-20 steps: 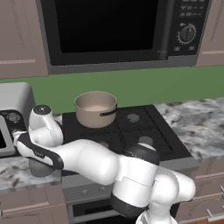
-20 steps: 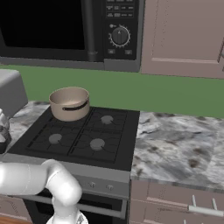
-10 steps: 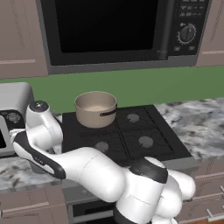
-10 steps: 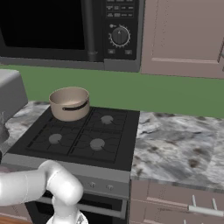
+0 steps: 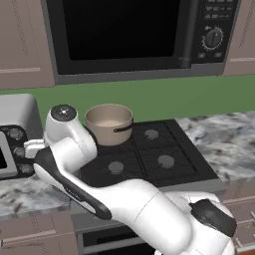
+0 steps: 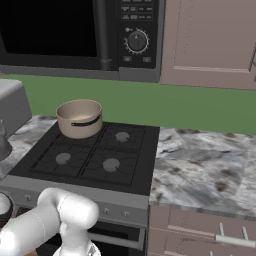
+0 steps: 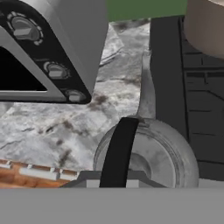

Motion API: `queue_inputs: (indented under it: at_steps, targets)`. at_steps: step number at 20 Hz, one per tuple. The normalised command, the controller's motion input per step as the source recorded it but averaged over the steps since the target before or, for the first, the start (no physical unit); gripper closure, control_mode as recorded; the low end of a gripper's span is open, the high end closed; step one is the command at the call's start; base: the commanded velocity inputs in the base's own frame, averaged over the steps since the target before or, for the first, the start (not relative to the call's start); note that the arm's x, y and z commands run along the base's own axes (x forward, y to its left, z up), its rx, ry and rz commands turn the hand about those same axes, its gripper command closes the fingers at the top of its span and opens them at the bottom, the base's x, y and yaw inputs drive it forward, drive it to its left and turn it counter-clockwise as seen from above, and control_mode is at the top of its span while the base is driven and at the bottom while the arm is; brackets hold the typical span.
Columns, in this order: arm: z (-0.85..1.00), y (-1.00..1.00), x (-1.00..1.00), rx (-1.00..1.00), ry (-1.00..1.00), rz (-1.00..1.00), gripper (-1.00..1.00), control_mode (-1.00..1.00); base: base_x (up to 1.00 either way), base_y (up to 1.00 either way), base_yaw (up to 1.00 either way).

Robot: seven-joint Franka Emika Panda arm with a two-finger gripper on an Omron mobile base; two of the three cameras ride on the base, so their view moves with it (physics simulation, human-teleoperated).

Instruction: Pick the kettle from the counter and place it on a stove burner. Then turn the burner on.

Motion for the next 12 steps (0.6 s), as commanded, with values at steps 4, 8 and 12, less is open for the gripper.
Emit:
queue_inputs:
  at_steps: [4, 8, 12]
  targets:
    - [0.49, -1.0, -0.45, 0.09, -0.11, 0.0, 1.0, -1.0, 0.0, 0.0, 0.0]
    - [0.57, -1.0, -0.18, 0.21, -0.08, 0.0, 1.0, -1.0, 0.0, 0.0, 0.0]
    - [0.57, -0.99, -0.01, 0.24, -0.02, 0.0, 1.0, -1.0, 0.0, 0.0, 0.0]
